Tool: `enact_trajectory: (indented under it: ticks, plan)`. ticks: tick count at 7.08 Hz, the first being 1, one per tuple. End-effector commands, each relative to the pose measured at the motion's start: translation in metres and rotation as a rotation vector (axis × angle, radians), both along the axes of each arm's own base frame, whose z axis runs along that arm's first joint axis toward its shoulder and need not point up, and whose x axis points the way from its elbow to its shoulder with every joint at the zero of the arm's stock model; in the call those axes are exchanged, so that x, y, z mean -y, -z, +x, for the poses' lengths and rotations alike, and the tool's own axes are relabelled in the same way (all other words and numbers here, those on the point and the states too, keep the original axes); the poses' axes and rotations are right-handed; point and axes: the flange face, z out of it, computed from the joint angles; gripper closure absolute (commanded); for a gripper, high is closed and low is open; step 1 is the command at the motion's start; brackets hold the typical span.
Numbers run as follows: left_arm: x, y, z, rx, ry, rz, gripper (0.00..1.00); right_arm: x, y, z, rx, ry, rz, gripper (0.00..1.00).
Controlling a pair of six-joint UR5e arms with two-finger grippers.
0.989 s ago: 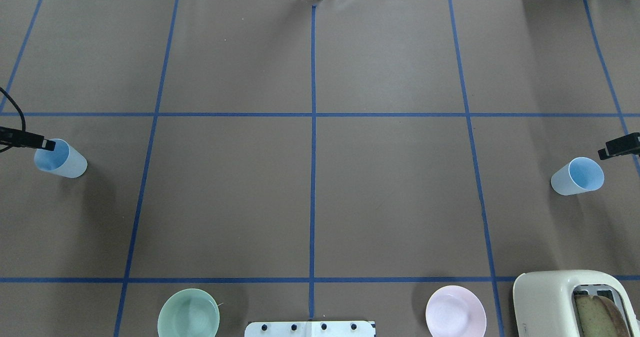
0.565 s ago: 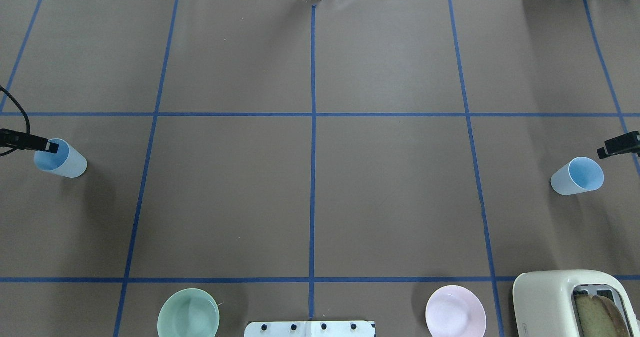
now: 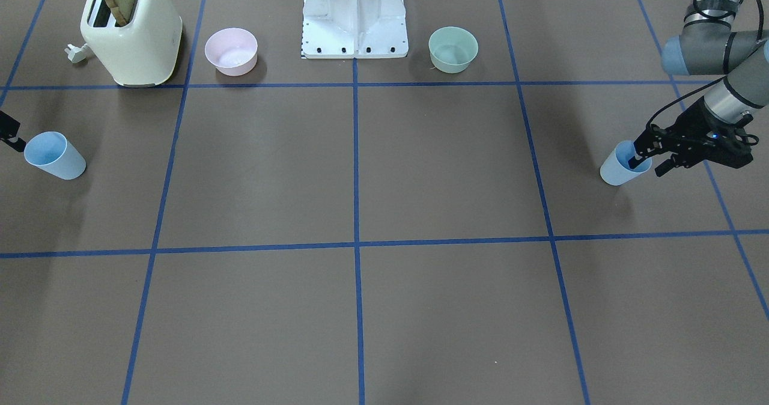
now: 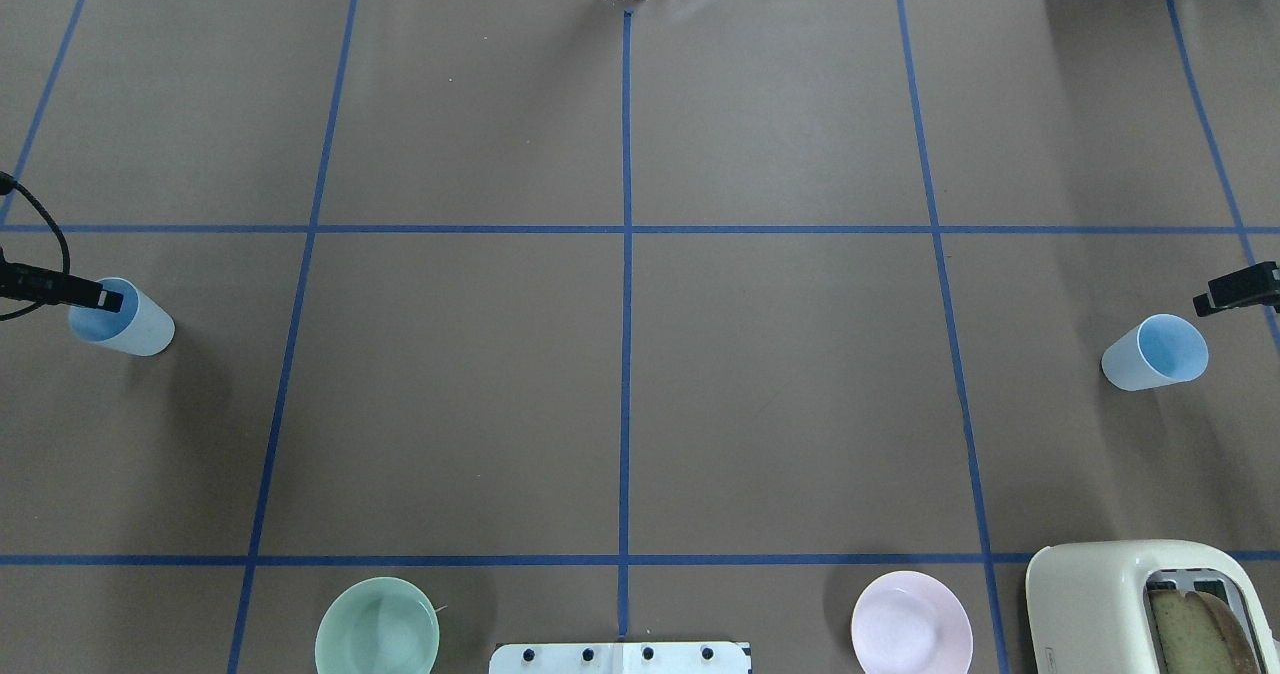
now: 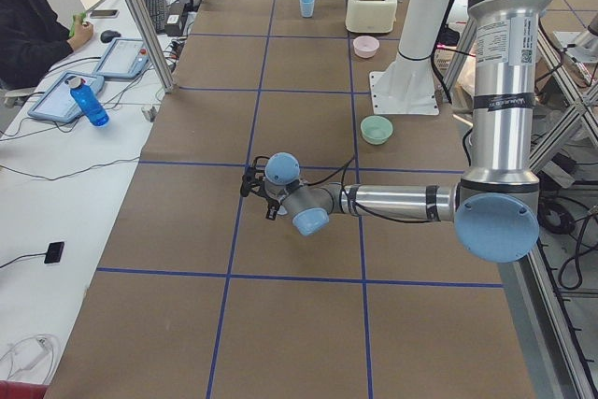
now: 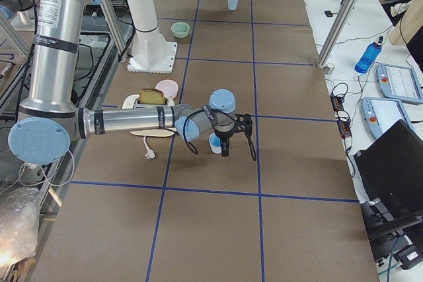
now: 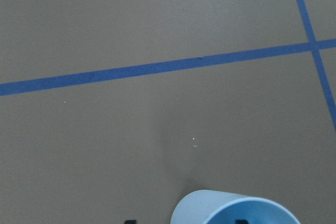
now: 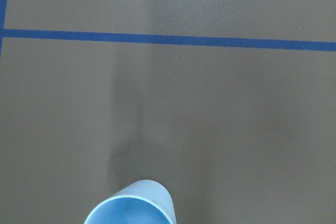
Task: Stack blue cups with both arms
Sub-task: 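Lower the left gripper onto its light-blue cup while the right gripper descends, then grasp the light-blue cup with the left gripper and carry it toward the table centre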
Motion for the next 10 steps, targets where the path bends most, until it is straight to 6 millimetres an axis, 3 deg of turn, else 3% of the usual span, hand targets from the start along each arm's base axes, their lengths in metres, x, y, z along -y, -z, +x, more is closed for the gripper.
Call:
enact_trajectory:
  ticks: [1, 2, 4, 5, 6, 7, 8, 9, 10]
  plan:
    - [-0.001, 0.001, 0.000, -0.001, 0.000, 0.000, 0.70, 0.000, 0.000, 0.000, 0.000, 0.000, 0.000, 0.00]
    - [-0.001, 0.001, 0.000, -0.001, 0.000, 0.000, 1.00, 0.000, 0.000, 0.000, 0.001, 0.000, 0.001, 0.00]
    - [-0.001, 0.004, 0.001, -0.006, -0.003, 0.001, 1.00, 0.000, 0.000, 0.000, 0.002, 0.001, 0.001, 0.00]
    - [-0.001, 0.020, 0.002, -0.020, -0.010, 0.009, 1.00, 0.000, 0.001, 0.000, 0.003, 0.001, 0.002, 0.00]
    - [0.001, 0.058, 0.005, -0.025, -0.032, -0.024, 1.00, 0.000, 0.001, 0.000, 0.004, -0.001, -0.002, 0.00]
    - [-0.001, 0.116, 0.005, -0.012, -0.025, -0.076, 1.00, -0.001, 0.002, -0.001, 0.007, -0.008, -0.012, 0.00]
    - [0.010, 0.174, 0.013, -0.023, 0.003, -0.119, 1.00, -0.005, 0.001, -0.006, 0.011, -0.006, -0.021, 0.00]
    - [0.018, 0.216, 0.043, -0.058, 0.019, -0.168, 1.00, -0.013, -0.004, -0.009, 0.018, -0.007, -0.016, 0.00]
    - [0.016, 0.251, 0.088, -0.084, 0.031, -0.203, 1.00, -0.016, -0.008, -0.011, 0.016, 0.000, -0.017, 0.00]
